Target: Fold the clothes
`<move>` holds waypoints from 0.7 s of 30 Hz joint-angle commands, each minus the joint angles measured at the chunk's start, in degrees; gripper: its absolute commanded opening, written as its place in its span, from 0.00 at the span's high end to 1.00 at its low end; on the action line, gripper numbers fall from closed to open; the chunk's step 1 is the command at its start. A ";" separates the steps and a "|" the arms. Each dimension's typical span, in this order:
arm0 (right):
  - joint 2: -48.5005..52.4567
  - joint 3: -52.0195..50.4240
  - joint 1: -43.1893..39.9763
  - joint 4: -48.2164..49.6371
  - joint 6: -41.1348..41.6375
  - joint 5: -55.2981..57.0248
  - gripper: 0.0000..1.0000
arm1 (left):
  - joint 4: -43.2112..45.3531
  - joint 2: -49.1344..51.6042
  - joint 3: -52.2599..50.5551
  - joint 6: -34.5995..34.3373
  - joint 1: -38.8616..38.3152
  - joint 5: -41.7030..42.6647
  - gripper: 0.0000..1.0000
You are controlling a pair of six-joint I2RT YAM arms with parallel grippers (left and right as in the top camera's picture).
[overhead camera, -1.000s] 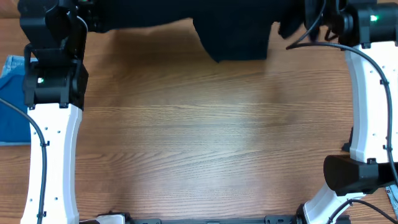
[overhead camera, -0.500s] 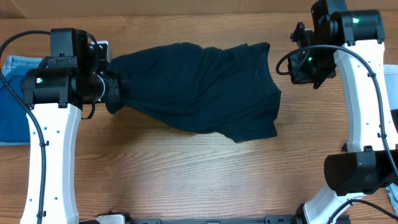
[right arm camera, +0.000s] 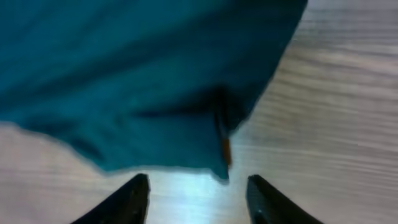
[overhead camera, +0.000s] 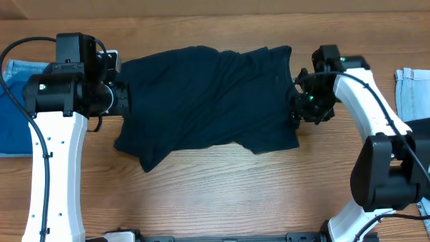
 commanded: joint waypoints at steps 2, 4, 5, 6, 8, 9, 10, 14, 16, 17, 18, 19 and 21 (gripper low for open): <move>-0.46 -9.75 -0.28 7.65 1.03 -0.39 0.47 | 2.29 0.02 0.55 0.70 0.57 -0.26 0.75; -0.46 -11.80 -0.26 8.74 1.03 -0.42 0.47 | 2.58 0.02 0.55 0.70 0.57 -0.26 0.75; -0.44 -12.26 -0.26 9.09 1.03 -0.46 0.47 | 2.58 0.02 0.55 0.70 0.57 -0.26 0.75; -0.44 -12.66 -0.26 9.53 1.01 -1.11 0.48 | 2.56 0.02 0.55 0.70 0.57 -0.26 0.74; -0.44 -13.00 -0.26 10.08 1.03 -2.38 0.48 | 2.54 0.02 0.55 0.70 0.57 -0.24 0.75; -0.44 -13.53 -0.26 10.40 1.03 -2.89 0.48 | 2.54 0.02 0.55 0.68 0.57 -0.24 0.75; -0.33 -13.92 -0.26 10.58 1.03 -3.23 0.48 | 2.54 0.02 0.55 0.70 0.57 -0.24 0.75; -0.26 -15.37 -0.26 11.28 1.03 -3.26 0.55 | 2.49 0.02 0.55 0.70 0.57 -0.24 0.75; -0.26 -16.06 -0.26 12.07 1.03 -4.33 0.94 | 2.49 0.02 0.55 0.70 0.57 -0.24 0.75; -0.26 -16.22 -0.26 12.07 1.03 -4.79 0.96 | 2.49 0.02 0.55 0.70 0.57 -0.24 0.74; -0.26 -16.22 -0.26 11.82 1.68 -4.72 0.96 | 2.49 0.02 0.55 0.70 0.57 -0.26 0.75; -0.26 -16.22 -0.35 11.39 6.25 -4.55 0.96 | 2.43 0.02 0.55 0.70 0.57 -0.26 0.75; -0.26 -16.22 -1.05 9.68 19.19 0.50 0.96 | 2.36 0.02 0.55 0.72 0.57 -0.26 0.75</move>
